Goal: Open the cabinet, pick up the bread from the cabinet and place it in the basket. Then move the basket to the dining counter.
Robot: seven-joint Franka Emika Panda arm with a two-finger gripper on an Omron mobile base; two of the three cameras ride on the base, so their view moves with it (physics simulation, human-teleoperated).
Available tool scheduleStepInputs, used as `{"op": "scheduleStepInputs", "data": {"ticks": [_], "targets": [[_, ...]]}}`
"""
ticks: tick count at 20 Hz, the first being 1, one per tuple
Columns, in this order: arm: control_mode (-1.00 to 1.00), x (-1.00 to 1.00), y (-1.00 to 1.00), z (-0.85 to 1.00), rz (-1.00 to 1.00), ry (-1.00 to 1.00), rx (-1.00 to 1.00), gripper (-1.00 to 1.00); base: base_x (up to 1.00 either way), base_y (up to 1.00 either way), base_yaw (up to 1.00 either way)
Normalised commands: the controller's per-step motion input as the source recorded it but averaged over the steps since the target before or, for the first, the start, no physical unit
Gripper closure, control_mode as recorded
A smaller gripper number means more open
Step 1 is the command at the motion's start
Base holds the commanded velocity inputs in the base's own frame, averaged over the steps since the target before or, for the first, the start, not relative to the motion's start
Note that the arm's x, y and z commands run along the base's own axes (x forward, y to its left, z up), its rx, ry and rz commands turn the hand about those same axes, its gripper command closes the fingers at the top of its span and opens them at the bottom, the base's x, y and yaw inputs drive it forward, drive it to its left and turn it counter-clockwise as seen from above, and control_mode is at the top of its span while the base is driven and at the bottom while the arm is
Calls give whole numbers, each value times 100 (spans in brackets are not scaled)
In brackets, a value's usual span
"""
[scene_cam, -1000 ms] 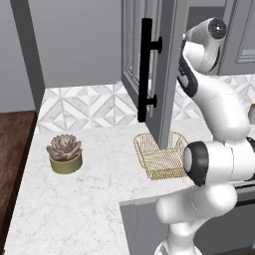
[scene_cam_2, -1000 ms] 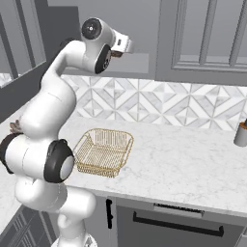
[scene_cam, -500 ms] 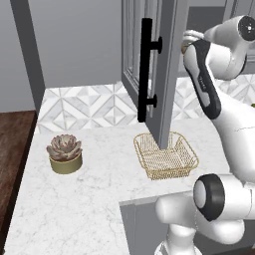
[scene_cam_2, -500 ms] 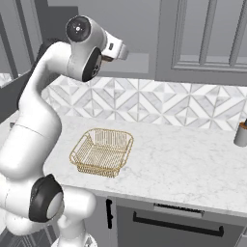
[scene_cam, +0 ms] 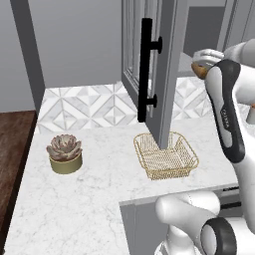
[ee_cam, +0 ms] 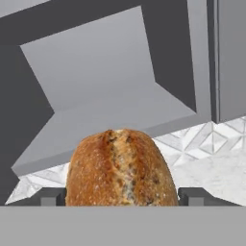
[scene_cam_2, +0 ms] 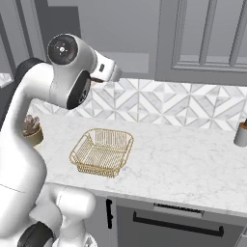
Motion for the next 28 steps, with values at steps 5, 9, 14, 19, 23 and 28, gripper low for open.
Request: {"op": "scheduleStepInputs", "data": {"ticks": [5, 9, 14, 19, 23, 28], "targets": [[-100, -87, 4, -51, 9, 15, 0, 100, 0, 0, 0], [-100, -4, 0, -41, 1, 31, 6, 100, 0, 0, 0], [-100, 8, 2, -89, 0, 26, -1, 100, 0, 0, 0], [-100, 18, 0, -100, 0, 19, -6, 100, 0, 0, 0], [-100, 60, 0, -100, 0, 16, -1, 100, 0, 0, 0], [-100, 61, 1, -100, 0, 9, -2, 100, 0, 0, 0]]}}
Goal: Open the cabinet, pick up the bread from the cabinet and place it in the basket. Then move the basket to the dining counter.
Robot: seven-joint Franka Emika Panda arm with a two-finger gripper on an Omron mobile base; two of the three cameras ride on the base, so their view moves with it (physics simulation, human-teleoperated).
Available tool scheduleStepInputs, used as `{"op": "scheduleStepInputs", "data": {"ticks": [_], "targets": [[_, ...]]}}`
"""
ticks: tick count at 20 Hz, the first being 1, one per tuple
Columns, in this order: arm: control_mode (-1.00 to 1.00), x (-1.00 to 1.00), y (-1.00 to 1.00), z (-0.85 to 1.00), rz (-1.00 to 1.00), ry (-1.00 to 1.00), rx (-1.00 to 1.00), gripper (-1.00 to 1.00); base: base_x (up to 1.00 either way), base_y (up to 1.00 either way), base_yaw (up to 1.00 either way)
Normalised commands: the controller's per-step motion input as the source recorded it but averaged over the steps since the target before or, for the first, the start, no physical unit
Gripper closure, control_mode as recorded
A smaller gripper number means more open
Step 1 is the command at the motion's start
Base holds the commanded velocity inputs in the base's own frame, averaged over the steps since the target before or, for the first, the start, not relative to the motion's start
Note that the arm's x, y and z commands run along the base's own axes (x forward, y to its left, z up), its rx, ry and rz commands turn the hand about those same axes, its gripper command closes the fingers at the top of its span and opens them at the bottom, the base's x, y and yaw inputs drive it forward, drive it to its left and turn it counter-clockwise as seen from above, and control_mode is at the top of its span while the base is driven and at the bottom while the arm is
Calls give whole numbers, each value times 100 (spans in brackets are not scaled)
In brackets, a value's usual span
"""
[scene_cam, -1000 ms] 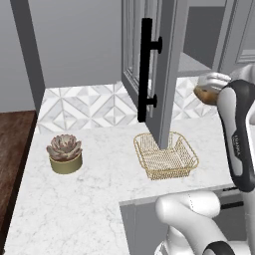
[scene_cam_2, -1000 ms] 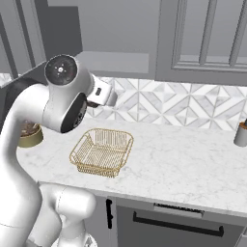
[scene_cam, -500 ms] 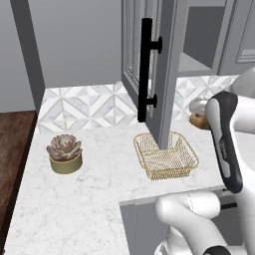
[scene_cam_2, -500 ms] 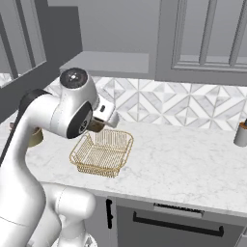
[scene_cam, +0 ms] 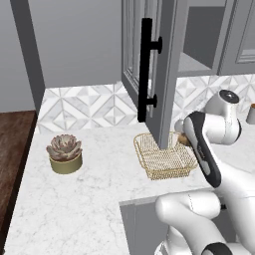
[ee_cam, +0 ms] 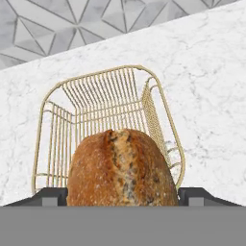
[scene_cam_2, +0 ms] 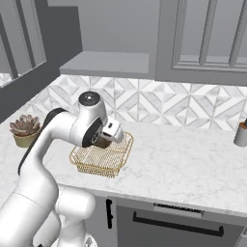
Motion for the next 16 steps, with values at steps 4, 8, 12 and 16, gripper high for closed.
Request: {"op": "scheduleStepInputs", "data": {"ticks": [4, 8, 12, 16], "targets": [[-100, 53, 0, -85, 0, 4, -2, 100, 0, 0, 0], [-100, 47, 0, -37, 0, 0, 0, 100, 0, 0, 0], [-100, 43, 16, -27, 0, 6, 0, 100, 0, 0, 0], [-100, 34, 27, -41, 0, 0, 0, 100, 0, 0, 0]]}}
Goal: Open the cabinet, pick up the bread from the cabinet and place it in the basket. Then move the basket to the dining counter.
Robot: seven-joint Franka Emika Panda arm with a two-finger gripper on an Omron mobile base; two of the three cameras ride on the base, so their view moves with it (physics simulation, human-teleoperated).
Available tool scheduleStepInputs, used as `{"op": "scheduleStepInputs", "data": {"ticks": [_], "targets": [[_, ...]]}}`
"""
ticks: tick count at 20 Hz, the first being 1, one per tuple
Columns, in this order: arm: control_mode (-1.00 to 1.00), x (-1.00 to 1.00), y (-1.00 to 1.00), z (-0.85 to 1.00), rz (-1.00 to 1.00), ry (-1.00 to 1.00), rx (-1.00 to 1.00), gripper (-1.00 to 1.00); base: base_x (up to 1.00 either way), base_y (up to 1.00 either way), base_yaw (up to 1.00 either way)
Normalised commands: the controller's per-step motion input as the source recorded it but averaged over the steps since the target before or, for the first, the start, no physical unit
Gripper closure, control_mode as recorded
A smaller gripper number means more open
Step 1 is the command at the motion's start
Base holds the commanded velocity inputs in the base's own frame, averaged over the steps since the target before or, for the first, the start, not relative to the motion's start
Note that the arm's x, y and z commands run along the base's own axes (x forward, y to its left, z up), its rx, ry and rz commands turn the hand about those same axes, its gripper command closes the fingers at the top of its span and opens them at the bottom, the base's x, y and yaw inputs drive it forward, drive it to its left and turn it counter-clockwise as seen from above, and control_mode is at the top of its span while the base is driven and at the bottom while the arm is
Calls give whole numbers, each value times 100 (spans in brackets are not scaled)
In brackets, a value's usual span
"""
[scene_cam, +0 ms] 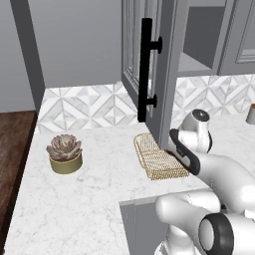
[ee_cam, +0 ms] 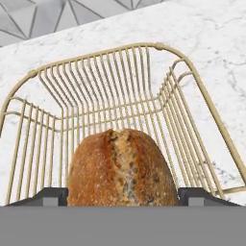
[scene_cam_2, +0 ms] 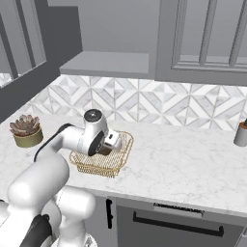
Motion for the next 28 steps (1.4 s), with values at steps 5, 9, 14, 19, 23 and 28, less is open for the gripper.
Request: {"op": "scheduleStepInputs", "data": {"ticks": [5, 9, 14, 19, 23, 28], "targets": [[-100, 17, 14, -54, 0, -1, 0, 100, 0, 0, 0], [-100, 5, -3, -21, 1, 0, 2, 100, 0, 0, 0], [-100, 0, 0, 0, 0, 0, 0, 100, 0, 0, 0], [-100, 0, 0, 0, 0, 0, 0, -100, 0, 0, 0], [-100, 0, 0, 0, 0, 0, 0, -100, 0, 0, 0], [-100, 0, 0, 10, 0, 0, -1, -100, 0, 0, 0]]}}
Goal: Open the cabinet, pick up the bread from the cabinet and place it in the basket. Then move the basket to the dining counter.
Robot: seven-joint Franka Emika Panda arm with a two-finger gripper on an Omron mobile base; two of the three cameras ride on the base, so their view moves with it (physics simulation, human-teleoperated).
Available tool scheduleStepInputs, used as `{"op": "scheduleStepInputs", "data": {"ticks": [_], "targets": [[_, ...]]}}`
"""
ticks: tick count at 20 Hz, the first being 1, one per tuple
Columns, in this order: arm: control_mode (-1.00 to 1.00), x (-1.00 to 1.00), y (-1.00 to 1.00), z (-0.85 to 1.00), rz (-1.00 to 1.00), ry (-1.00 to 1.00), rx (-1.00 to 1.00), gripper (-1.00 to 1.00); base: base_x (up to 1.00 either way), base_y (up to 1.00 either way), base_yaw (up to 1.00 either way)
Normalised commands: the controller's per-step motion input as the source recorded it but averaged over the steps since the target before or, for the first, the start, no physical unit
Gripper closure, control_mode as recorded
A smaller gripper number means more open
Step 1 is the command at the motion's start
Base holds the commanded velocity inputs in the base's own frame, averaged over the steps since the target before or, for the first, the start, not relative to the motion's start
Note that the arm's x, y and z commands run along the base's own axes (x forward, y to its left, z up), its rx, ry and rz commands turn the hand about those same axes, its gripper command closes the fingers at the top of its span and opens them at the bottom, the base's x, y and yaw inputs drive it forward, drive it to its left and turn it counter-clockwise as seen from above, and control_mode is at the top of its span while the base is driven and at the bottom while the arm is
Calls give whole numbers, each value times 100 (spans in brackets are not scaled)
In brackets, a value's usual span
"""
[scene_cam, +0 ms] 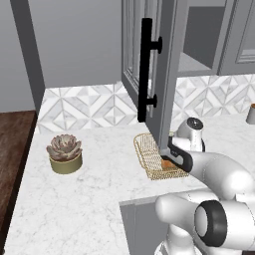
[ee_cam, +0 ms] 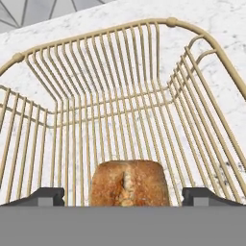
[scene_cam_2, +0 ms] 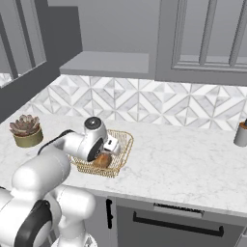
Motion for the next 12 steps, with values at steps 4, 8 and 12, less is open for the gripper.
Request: {"op": "scheduleStepInputs", "data": {"ticks": [4, 8, 12], "targets": [[-100, -3, 0, 18, 0, 0, -4, -100, 0, 0, 0], [-100, -49, -20, 44, -7, 0, -1, -100, 0, 0, 0], [-100, -85, -65, 39, -25, 0, 13, -100, 0, 0, 0]]}}
